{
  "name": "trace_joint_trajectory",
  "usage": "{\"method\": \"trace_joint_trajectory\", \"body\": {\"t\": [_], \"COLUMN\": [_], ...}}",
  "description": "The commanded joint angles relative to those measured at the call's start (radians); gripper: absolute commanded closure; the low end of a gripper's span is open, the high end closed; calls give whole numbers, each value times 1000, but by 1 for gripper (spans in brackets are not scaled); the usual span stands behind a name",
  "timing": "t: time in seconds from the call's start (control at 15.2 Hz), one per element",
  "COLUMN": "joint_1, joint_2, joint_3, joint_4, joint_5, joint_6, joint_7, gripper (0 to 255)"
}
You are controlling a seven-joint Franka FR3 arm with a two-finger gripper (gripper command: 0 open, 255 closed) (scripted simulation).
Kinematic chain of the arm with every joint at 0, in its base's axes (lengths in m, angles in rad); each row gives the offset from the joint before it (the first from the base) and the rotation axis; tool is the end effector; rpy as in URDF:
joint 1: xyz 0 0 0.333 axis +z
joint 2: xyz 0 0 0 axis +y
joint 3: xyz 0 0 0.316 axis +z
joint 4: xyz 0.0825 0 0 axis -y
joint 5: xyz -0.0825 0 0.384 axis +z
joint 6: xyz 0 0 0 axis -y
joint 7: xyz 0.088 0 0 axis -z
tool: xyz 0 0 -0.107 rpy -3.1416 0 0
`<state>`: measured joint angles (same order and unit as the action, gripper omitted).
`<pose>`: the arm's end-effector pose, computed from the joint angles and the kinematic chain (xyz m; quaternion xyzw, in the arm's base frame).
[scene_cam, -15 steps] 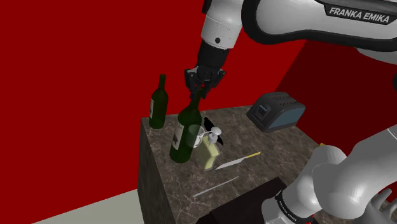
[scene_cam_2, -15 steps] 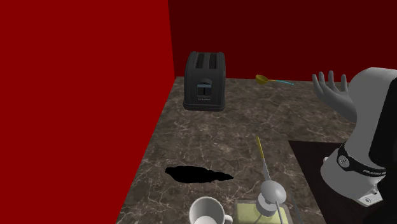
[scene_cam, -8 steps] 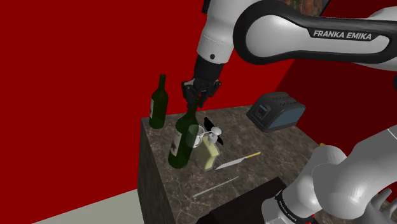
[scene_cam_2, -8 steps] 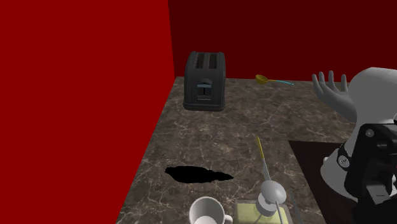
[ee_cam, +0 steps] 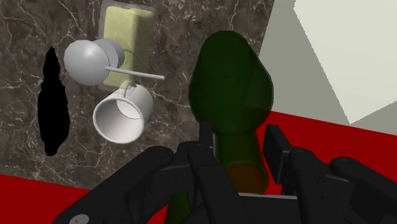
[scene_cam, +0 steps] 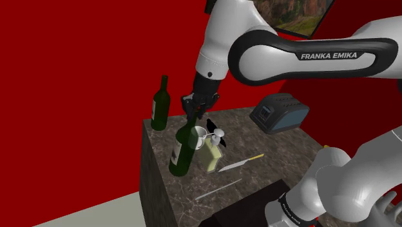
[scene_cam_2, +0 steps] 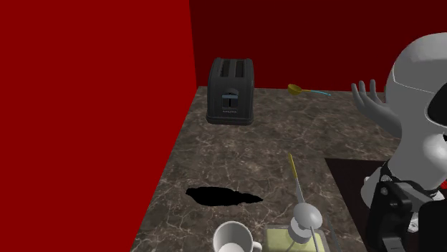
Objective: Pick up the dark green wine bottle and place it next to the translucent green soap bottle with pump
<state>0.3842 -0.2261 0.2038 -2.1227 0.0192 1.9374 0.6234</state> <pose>0.4063 0.2791 0.5089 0.9995 -0.0231 0.0227 0.0009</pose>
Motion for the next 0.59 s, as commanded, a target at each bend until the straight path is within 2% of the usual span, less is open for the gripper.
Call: {"method": "trace_joint_trajectory", "body": {"t": [0.0,0.33,0.53], "joint_1": [0,0,0], "joint_2": [3,18,18], "joint_3": [0,3,3], "joint_4": [-22,-77,-77], "joint_5": [-1,-3,-3], "joint_6": [26,96,96], "joint_7": [-1,3,3], "gripper": [255,255,255]}}
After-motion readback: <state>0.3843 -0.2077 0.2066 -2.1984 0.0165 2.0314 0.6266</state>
